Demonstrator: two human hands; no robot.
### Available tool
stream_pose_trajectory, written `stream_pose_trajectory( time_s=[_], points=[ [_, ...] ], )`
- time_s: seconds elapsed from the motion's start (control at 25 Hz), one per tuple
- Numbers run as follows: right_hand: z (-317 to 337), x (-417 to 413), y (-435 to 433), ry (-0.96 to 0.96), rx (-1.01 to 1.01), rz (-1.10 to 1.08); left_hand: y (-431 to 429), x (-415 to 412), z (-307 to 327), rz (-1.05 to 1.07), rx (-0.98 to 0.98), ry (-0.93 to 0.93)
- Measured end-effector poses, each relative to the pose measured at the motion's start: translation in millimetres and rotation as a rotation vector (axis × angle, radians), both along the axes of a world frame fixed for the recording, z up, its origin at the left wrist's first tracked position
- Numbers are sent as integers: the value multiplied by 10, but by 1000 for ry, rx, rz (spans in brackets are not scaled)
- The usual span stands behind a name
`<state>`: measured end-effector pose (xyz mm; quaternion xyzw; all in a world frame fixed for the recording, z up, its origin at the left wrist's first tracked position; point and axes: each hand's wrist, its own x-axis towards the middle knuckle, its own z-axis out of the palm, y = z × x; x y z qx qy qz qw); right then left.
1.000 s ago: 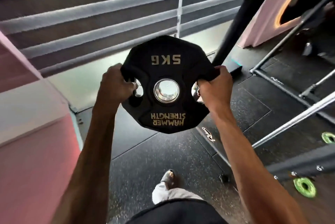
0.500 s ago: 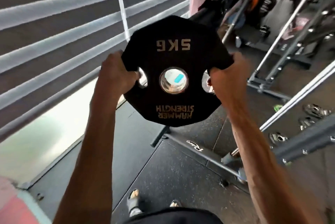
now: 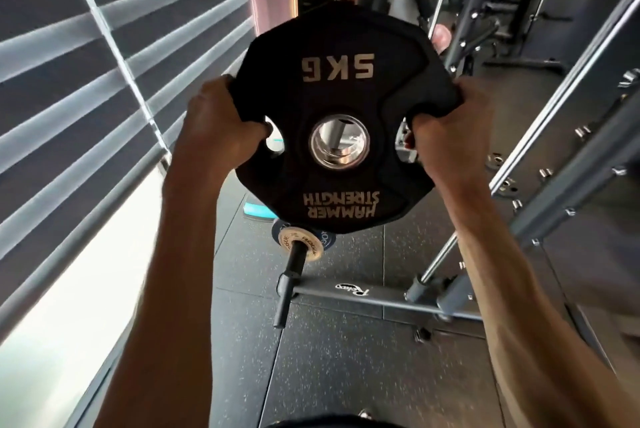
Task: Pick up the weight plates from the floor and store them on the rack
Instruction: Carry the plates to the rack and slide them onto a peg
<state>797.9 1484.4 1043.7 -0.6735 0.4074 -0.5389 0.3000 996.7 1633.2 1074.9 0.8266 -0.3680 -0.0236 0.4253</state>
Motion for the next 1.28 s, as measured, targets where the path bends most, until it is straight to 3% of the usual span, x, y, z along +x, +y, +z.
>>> stream_pose_trajectory(
  time_s=[0.44, 0.72, 1.12, 1.28],
  points=[
    [81, 107, -399, -4, -49, -28, -380, 154, 86, -32, -27, -83],
    [-28, 232, -618, -106, -240, -11, -679, 242, -62, -33, -145, -72],
    [101, 482, -985, -99, -170, 15, -1258, 414, 23, -46, -117, -57],
    [193, 530, -1035, 0, -153, -62, -1380, 436, 70, -40, -73, -24]
  ],
)
